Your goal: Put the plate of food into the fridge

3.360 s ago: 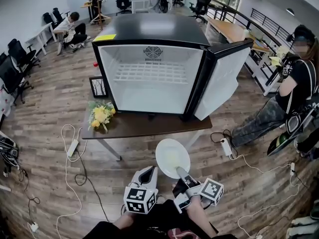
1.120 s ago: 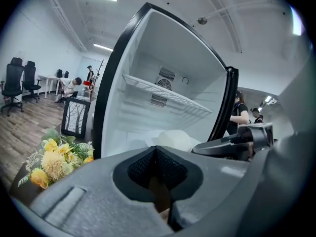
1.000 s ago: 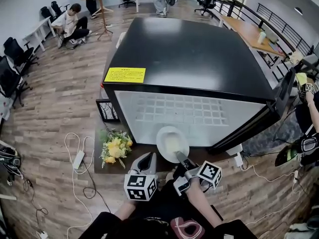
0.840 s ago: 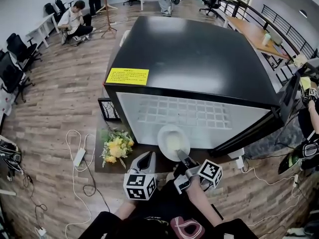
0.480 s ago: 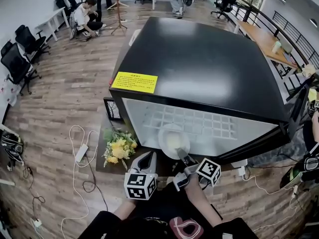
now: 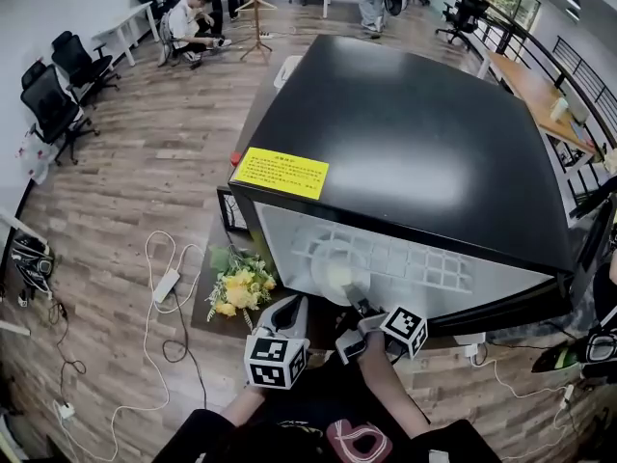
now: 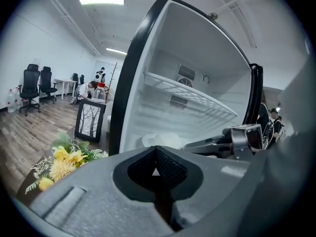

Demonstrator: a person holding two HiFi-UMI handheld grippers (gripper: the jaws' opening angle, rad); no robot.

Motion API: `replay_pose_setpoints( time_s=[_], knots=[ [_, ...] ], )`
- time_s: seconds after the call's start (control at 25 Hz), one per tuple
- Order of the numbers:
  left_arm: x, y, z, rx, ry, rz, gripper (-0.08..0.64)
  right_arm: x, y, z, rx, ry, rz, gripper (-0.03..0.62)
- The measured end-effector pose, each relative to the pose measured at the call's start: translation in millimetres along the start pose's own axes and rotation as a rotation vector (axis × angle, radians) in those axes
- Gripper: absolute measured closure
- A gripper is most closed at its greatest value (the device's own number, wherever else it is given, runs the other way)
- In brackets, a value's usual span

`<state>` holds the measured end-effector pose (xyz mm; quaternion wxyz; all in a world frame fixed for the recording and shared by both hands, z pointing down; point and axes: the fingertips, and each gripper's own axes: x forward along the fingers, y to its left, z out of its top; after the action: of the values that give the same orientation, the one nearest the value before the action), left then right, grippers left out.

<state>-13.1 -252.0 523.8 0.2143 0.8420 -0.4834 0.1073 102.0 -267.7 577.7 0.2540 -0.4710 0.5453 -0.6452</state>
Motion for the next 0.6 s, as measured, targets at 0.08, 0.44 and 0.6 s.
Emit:
replay_pose_setpoints(
  time_s=[0.08, 0.44, 0.6],
  knots=[
    [0, 2, 0, -0.008, 0.003, 0.013, 0.552, 4, 0, 1, -0.002, 0.009, -0.006, 0.537],
    [5, 14, -1, -0.041, 0.003, 0.057, 0.552, 26, -3, 5, -0.002, 0.032, -0.029, 0.536],
    [8, 15, -1, -0.042, 0.002, 0.062, 0.552, 31, -7, 8, -0.002, 0.032, -0.042, 0.536]
  ],
)
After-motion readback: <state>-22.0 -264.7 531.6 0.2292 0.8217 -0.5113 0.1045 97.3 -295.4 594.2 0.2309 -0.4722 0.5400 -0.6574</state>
